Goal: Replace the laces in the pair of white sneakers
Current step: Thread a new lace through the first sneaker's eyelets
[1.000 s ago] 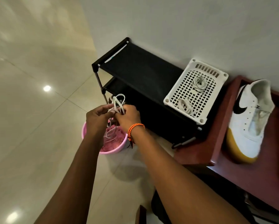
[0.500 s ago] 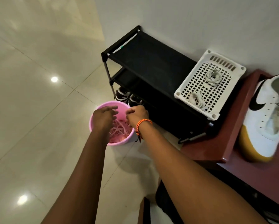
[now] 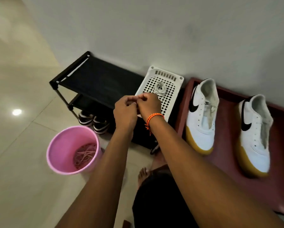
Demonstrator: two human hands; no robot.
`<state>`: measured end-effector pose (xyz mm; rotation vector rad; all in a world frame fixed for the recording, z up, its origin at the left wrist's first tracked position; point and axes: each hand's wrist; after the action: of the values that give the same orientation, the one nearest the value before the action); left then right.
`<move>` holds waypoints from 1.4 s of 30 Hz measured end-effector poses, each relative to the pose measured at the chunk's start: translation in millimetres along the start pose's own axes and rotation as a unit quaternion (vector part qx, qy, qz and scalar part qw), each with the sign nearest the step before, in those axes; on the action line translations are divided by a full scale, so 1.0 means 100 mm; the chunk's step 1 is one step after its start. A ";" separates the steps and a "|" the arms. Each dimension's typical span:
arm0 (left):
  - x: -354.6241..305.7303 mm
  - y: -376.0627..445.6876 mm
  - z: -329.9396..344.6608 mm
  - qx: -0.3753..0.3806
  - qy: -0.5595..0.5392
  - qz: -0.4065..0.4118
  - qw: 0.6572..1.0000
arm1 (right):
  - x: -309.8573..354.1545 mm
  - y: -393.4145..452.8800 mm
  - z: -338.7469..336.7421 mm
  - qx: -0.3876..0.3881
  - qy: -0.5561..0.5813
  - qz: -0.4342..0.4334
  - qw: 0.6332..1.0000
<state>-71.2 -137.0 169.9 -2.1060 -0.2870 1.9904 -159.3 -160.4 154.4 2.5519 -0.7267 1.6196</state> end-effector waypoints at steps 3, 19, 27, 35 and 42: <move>-0.02 0.00 0.32 0.019 0.095 0.044 0.994 | -0.07 0.11 -0.32 -0.029 -0.032 -0.006 0.999; 0.56 0.40 0.95 0.010 0.519 0.129 0.845 | -0.54 1.06 -0.54 0.028 -0.419 -0.091 0.903; 0.46 0.31 0.96 -0.002 0.462 0.136 0.876 | -0.55 0.91 -0.61 0.058 -0.381 -0.097 0.918; -0.21 0.02 1.27 0.018 0.279 0.144 0.949 | -0.33 0.58 -1.49 -0.098 -0.153 -0.141 0.973; -0.29 -0.54 2.04 0.186 0.143 0.097 0.967 | -0.61 -0.19 -3.01 -0.180 -0.048 -0.102 0.977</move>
<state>-275.7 -87.6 203.1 -2.1895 0.3302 1.6386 -427.8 -39.4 243.8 2.3623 -0.6661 1.1876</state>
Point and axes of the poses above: each hand's wrist, its own y-axis towards the middle knuckle, its own z-axis out of the palm, x = y × z, and after that the axes turned 5 degrees about x, right-handed
